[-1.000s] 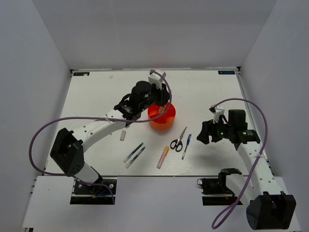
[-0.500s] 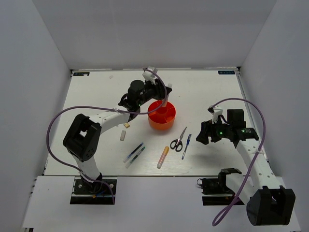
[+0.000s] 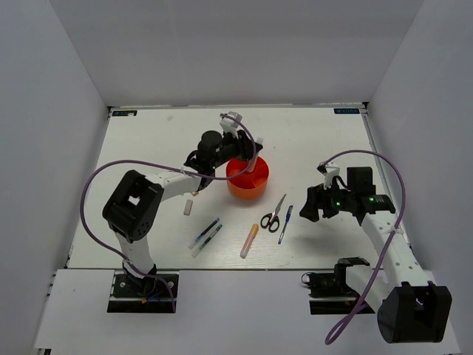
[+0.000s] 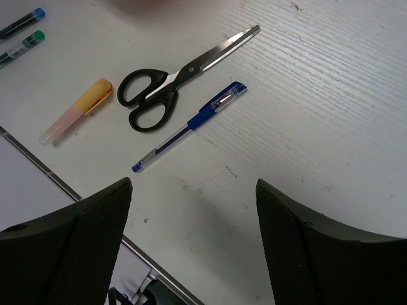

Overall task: Sort the stationery into containers
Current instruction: Place the pen in the storage box.

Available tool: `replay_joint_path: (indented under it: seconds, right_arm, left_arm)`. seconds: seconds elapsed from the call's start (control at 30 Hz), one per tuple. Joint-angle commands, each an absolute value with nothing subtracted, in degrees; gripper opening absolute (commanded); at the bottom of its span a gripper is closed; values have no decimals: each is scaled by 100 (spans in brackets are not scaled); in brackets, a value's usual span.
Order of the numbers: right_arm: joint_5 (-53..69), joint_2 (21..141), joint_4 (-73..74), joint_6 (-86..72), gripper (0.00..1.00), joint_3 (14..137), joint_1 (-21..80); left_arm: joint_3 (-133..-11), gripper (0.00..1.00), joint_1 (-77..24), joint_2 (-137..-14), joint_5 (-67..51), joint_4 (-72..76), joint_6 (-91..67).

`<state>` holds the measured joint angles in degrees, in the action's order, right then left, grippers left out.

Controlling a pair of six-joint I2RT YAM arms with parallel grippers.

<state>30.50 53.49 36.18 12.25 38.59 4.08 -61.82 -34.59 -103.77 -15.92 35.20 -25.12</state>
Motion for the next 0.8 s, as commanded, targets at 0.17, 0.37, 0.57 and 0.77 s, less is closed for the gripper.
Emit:
replay_joint_path:
  seconds: [0.17,0.37,0.57,0.77]
  right_arm:
    - [3243,5388,3674,1310,81,4087,387]
    - [3278,5397,3683,1318,81,4078,378]
    - [3296,5405,3683,1336,82,4087,387]
    - [3278,5440,3709,1362,82,4078,378]
  left_arm:
    - [-6021,0,-3358,-10397,-1600,3770,-2338]
    - [-5872,0,-3340,-10310,-1600,3718,-2224]
    - [-5459,11,-3349,-10134,-1582,3788,-2127]
    - [-5326,44,-3357,-10011,-1547,3779,-2083]
